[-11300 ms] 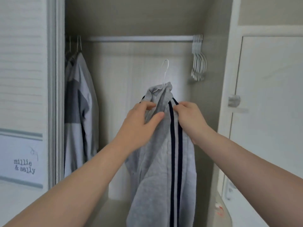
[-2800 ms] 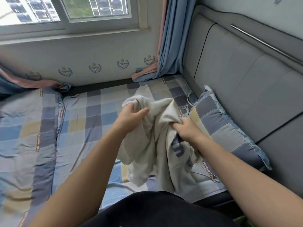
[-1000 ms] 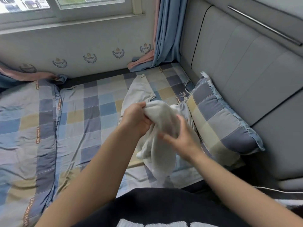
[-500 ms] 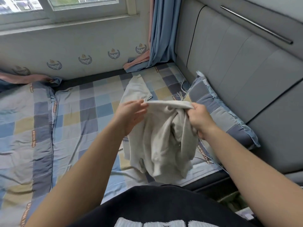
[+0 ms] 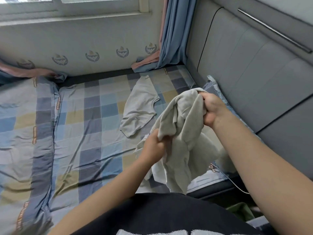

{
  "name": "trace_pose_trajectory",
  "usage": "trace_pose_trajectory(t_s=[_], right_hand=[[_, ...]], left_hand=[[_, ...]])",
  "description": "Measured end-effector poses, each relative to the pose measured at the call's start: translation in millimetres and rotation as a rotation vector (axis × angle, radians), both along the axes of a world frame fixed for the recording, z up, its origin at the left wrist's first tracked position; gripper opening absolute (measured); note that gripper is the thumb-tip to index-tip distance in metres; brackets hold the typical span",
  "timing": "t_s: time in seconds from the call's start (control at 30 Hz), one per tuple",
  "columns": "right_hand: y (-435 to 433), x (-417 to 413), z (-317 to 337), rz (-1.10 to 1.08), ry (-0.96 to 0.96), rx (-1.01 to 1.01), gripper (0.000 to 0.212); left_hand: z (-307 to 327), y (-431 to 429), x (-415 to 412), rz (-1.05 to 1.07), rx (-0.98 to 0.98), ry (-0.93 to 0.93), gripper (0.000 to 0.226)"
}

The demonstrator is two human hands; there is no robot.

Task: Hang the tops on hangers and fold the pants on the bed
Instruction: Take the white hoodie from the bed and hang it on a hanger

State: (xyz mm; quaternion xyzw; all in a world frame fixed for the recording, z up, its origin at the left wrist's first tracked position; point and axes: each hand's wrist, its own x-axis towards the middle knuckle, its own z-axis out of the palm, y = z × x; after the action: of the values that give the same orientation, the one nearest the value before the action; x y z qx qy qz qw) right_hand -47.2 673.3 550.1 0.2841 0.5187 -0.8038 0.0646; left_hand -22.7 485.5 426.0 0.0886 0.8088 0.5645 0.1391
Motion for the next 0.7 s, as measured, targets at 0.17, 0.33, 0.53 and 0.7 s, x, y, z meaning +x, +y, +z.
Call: trace_pose_trajectory(t_s=[0.17,0.33,0.53,0.7], right_hand=[[27,9,-25,-0.21,0.02,0.183,0.018],[-2,51,-60,0.211,0.147,0.462,0.097],[-94,77,-106,0.355,0.229,0.757,0.139],[-61,55,-131,0.186,0.144,0.732,0.031]], left_hand=[[37,-14,-27,0.215,0.092,0.069,0.02],[86,-19,-44,0.261,0.235,-0.012,0.022],[123,2,-29,0.286,0.425,-0.268,0.021],[141,1,-32,0.256,0.494,-0.325,0.018]])
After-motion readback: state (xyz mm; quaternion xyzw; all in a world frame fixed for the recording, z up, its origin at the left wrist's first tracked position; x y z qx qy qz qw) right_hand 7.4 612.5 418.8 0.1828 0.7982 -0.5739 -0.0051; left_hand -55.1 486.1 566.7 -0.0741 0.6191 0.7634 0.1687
